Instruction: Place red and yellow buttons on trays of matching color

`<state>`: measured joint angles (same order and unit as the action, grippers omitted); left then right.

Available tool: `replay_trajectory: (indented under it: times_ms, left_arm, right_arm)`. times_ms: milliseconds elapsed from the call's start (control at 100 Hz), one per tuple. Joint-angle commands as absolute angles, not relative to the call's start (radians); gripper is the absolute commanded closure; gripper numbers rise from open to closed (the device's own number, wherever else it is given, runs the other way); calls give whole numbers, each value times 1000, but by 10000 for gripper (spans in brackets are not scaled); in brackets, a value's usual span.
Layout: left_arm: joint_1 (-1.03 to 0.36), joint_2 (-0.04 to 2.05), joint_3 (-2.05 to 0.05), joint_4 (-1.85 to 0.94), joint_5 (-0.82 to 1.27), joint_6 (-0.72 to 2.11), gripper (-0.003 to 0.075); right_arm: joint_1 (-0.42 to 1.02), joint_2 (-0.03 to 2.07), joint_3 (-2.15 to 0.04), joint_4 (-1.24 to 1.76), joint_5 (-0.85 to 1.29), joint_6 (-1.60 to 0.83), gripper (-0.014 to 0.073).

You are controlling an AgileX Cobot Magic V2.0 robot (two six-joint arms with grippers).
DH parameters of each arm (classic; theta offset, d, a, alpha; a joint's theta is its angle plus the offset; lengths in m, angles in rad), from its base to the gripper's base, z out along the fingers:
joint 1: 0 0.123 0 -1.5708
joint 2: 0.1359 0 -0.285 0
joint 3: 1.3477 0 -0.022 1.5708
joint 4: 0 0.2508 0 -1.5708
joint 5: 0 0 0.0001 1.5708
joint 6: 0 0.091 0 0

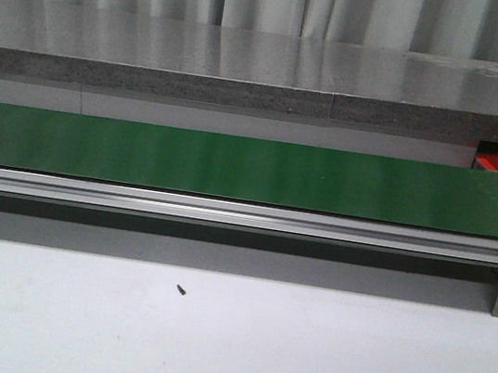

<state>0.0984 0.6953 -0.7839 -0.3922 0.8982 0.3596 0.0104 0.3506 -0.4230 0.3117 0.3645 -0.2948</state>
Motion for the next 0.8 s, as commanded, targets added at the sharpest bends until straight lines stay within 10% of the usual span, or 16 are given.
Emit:
replay_trajectory:
  times_ms: [0,790]
  left_arm:
    - [93,695,-810,-428,841,359,740]
    - [387,929,-825,-243,555,163,740]
  right_arm:
    - [12,336,-448,350,298,-304,662]
    - [12,337,-448,360,296,-304,662]
